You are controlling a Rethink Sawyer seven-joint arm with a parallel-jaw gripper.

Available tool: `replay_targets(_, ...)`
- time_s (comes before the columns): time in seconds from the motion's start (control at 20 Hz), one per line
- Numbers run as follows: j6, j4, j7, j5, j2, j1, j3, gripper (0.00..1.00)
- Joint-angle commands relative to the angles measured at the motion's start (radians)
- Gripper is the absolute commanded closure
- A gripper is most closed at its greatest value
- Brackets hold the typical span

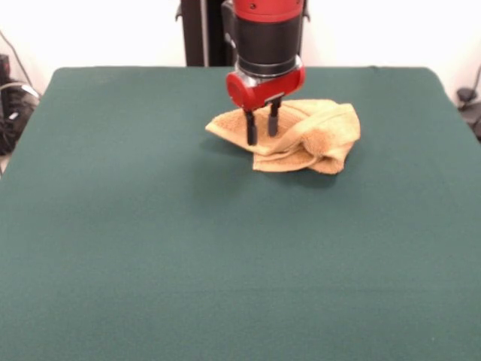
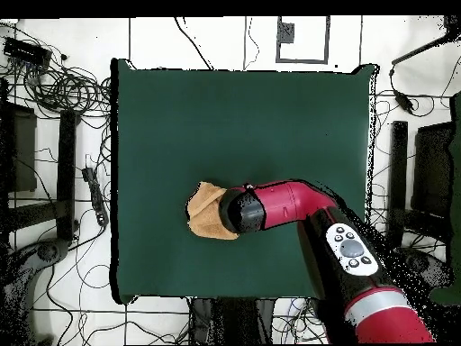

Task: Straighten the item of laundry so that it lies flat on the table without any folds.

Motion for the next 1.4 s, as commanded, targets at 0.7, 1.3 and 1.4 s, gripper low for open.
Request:
replay_targets(0.7, 0.040, 0.031, -0.033, -0.010, 0.064, 0.055, 0.093, 0.00)
replay_targets(1.3, 0.030, 0.006, -0.008, -0.034, 0.081, 0.099, 0.063, 0.00)
replay_targets(1.4, 0.033, -0.003, -0.002, -0.036, 0.084, 0.111, 0.054, 0.00)
